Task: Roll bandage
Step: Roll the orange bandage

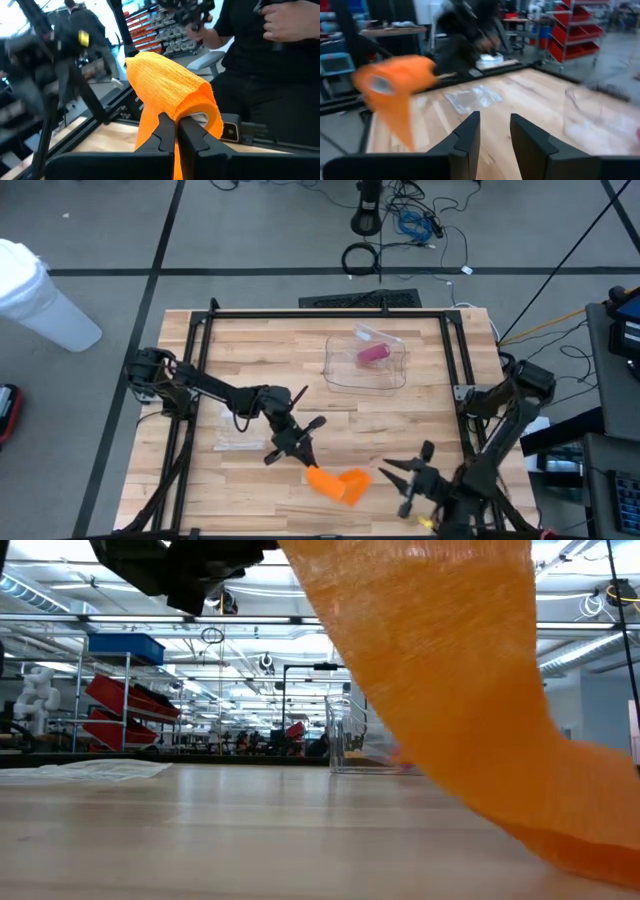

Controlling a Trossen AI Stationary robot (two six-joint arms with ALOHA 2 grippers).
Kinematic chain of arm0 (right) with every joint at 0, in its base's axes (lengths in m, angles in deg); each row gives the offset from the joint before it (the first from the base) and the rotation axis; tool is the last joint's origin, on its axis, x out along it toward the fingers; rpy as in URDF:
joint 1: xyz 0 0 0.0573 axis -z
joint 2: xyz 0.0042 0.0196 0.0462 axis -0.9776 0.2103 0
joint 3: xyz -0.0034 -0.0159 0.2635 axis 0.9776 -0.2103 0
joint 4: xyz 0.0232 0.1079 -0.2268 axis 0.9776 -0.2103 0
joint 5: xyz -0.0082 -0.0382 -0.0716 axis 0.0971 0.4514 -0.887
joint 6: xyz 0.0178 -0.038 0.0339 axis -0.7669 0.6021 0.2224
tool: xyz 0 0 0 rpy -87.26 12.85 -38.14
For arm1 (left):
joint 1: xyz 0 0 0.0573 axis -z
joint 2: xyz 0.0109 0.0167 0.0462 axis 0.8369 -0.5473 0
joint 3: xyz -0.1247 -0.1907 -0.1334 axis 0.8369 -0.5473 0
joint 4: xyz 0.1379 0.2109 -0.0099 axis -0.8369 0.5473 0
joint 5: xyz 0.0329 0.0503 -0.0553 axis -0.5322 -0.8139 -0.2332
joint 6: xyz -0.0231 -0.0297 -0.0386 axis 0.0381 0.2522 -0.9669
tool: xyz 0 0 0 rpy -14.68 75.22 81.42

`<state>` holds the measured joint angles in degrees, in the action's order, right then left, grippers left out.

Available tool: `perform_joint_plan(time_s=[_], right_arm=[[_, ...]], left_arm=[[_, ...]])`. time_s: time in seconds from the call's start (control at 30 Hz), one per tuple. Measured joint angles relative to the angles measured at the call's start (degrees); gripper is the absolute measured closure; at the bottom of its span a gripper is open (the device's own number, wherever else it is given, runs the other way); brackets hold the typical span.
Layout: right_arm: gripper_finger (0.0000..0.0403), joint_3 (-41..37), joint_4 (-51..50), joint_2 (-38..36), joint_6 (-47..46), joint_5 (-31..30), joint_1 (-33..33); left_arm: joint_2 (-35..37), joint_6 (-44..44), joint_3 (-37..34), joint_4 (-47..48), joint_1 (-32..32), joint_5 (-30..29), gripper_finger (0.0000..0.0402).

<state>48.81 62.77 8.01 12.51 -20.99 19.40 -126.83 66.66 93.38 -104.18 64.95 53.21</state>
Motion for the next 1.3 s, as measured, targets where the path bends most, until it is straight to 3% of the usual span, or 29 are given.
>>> perform_joint_plan(time_s=[0.13,0.23,0.7,0.9,1.13,1.3], right_arm=[[0.0309,-1.7,0.7,4.4,-7.5,1.6,1.9],[0.0309,-1.7,1.3,6.1,-7.5,1.6,2.2],[0.0303,-1.6,14.9,6.4,15.6,0.2,3.7],[0.0303,-1.6,15.2,6.4,19.2,4.6,7.5],[0.0303,-1.6,19.1,6.3,27.9,15.2,11.9],[0.0303,-1.6,18.9,6.3,29.8,16.5,14.1]], left_arm=[[0.0,1.1,0.0,0.1,0.7,-0.8,0.0401],[0.0,0.9,0.0,0.7,0.6,-3.4,0.0401],[0.0,0.7,0.0,7.3,-0.2,-11.5,0.0401],[0.0,0.7,0.0,7.3,-0.3,-13.2,0.0401],[0.0,0.6,0.0,8.7,-0.2,-13.4,0.0402],[0.0,0.6,0.0,9.8,-0.3,-14.8,0.0402]])
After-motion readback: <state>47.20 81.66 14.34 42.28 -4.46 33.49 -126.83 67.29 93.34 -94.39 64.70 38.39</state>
